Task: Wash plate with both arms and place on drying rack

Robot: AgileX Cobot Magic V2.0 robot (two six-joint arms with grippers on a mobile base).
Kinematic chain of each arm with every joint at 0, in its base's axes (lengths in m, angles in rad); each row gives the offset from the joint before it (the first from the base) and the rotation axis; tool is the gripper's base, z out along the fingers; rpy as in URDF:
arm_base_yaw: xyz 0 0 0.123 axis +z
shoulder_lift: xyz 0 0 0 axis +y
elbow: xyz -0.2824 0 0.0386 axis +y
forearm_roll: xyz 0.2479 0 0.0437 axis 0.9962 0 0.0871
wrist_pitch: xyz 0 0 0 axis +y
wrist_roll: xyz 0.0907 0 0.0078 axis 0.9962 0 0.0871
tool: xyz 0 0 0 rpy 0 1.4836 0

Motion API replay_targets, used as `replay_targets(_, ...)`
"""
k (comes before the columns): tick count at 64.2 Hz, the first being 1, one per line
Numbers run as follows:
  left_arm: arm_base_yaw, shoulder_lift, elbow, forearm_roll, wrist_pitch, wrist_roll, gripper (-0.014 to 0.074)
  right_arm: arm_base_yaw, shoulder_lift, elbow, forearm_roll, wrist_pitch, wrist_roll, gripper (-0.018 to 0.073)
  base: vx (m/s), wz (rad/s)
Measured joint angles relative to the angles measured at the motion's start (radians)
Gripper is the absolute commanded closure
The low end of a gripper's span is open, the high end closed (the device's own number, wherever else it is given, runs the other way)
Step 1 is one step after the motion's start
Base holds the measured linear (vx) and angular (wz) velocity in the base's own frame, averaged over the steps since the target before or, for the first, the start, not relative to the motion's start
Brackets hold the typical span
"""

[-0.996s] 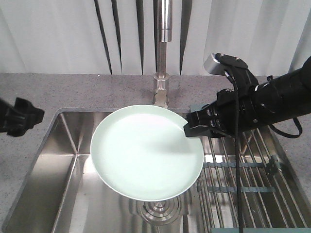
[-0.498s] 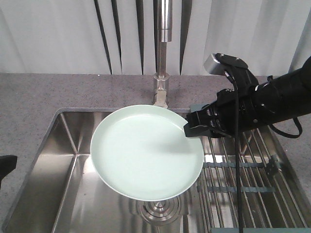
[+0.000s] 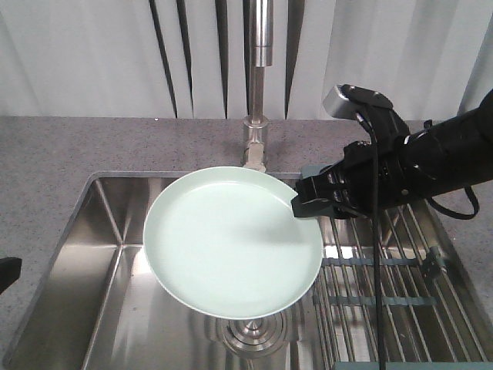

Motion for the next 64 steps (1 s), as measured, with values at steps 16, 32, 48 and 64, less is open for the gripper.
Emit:
replay_targets(16, 0.0, 0.0, 0.0, 0.0, 0.0, 0.0, 0.0004, 0.0, 0.0, 0.0, 0.0, 0.0, 0.0, 0.0566, 0.0, 0.0)
replay_targets(32, 0.002, 0.0, 0.001, 0.0, 0.0, 0.002, 0.0004, 0.0, 0.0, 0.0, 0.0, 0.0, 0.0, 0.0566, 0.0, 0.0)
replay_targets(48, 0.002, 0.0, 0.001, 0.0, 0.0, 0.002, 0.0004, 0.0, 0.0, 0.0, 0.0, 0.0, 0.0, 0.0566, 0.0, 0.0)
replay_targets(64, 0.002, 0.0, 0.001, 0.0, 0.0, 0.003, 0.0004, 0.0, 0.0, 0.0, -0.042, 0.0, -0.056, 0.0564, 0.0, 0.0)
